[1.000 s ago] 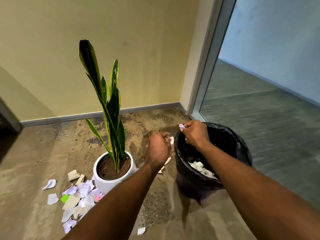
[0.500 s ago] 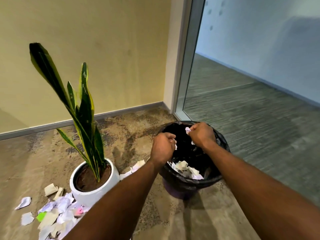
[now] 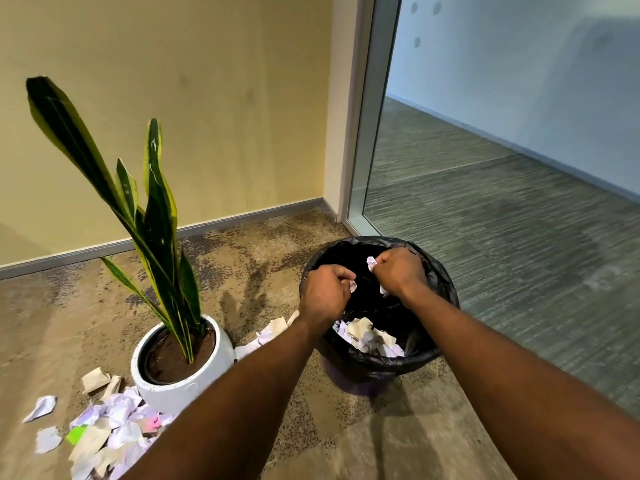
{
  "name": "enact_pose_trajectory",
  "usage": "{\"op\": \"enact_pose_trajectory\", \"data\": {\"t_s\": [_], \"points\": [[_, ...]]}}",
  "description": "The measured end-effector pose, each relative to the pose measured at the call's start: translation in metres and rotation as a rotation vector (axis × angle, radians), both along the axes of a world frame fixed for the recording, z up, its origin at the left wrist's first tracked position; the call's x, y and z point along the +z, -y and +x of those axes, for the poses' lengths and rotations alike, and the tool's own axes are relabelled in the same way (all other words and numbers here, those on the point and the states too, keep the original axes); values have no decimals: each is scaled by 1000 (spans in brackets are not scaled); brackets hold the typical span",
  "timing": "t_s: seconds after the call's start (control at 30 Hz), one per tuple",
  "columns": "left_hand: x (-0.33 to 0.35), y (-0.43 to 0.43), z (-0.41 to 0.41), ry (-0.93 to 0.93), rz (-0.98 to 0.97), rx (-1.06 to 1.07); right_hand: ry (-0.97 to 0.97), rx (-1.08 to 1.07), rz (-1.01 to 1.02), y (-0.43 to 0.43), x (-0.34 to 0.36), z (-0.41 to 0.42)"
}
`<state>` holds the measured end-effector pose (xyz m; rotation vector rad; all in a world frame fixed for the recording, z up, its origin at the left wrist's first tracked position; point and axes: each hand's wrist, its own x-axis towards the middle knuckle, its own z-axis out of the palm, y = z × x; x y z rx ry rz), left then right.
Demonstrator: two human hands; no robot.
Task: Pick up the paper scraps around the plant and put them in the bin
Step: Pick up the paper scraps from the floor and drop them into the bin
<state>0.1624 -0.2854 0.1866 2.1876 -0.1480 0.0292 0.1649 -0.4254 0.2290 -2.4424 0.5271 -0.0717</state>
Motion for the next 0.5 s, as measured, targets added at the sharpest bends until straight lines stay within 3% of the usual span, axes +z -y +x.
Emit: {"op": "enact_pose_trajectory", "data": {"t_s": [0.37, 0.5], "points": [[-5, 2, 5, 10, -4, -12, -40, 32, -27, -5, -2, 0], [-3, -1, 2, 73, 2, -32, 44, 71, -42, -17, -4, -2]]}}
